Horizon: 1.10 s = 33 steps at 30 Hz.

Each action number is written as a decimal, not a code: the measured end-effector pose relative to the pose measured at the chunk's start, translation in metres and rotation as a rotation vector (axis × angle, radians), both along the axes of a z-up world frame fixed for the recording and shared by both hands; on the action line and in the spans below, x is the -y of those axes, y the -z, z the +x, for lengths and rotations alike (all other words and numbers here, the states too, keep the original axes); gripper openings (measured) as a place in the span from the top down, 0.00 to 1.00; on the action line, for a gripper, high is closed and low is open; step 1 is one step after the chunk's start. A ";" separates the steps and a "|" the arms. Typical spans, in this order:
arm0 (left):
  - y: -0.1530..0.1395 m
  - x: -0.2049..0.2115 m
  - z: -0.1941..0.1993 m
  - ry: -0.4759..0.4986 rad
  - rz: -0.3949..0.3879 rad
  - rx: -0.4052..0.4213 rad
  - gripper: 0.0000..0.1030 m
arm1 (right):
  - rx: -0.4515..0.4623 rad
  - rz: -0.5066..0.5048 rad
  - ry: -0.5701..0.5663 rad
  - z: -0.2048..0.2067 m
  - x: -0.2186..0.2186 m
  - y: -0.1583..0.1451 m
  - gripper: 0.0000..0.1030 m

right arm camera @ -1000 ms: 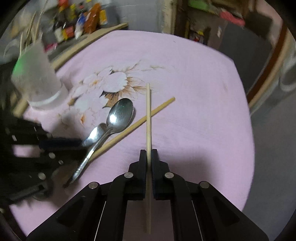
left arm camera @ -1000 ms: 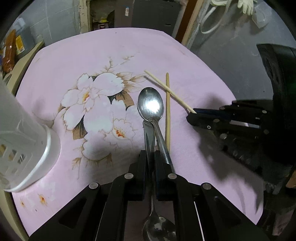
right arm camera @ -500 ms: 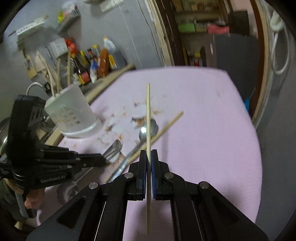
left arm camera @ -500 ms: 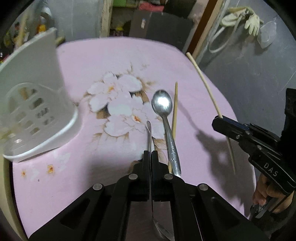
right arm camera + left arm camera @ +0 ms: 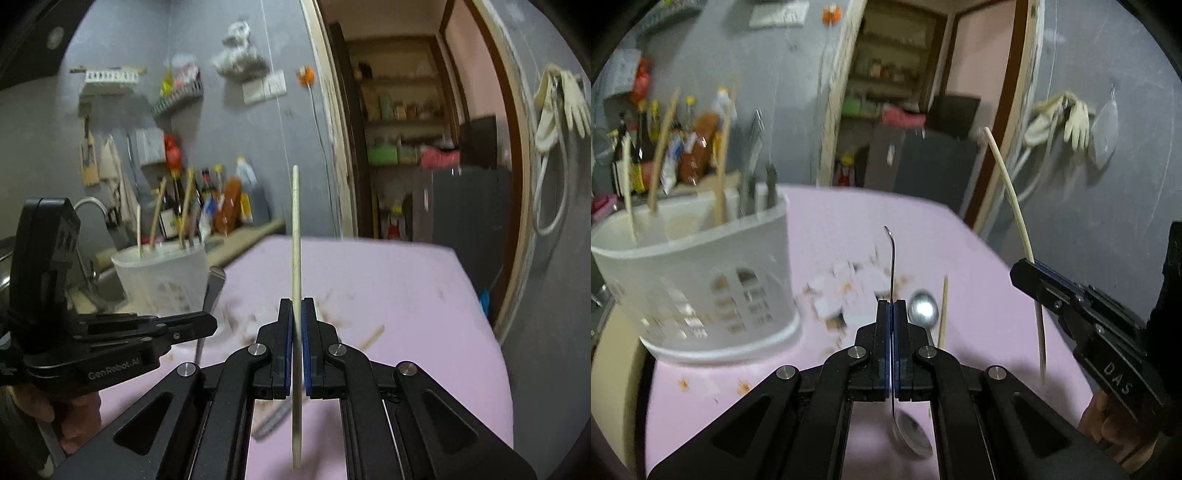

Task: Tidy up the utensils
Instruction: 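Lift the spoon and chopstick and carry both to the white caddy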

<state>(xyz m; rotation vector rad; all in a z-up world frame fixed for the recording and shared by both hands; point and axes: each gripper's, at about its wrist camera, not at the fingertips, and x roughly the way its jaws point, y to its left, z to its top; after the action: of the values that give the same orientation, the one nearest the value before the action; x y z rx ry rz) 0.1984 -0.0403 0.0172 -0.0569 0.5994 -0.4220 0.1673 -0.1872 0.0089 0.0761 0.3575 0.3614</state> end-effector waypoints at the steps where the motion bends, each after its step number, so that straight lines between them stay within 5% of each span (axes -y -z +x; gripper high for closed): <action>1: -0.003 -0.002 0.000 -0.004 0.001 0.012 1.00 | 0.032 0.004 0.001 -0.001 -0.003 -0.003 0.98; 13: -0.051 -0.033 -0.003 -0.088 -0.005 0.166 1.00 | 0.270 0.100 -0.014 0.010 -0.033 -0.039 0.98; 25: -0.111 -0.096 -0.002 -0.245 -0.024 0.259 1.00 | 0.344 0.196 -0.103 0.040 -0.075 -0.072 0.98; 33: -0.124 -0.154 0.012 -0.420 -0.072 0.265 1.00 | 0.342 0.341 -0.207 0.069 -0.106 -0.082 0.98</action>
<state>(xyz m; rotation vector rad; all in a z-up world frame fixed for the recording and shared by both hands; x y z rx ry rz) 0.2107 0.1137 0.1414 -0.1889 0.2985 -0.0396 0.2367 -0.0812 0.0907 0.3081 -0.0388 0.6282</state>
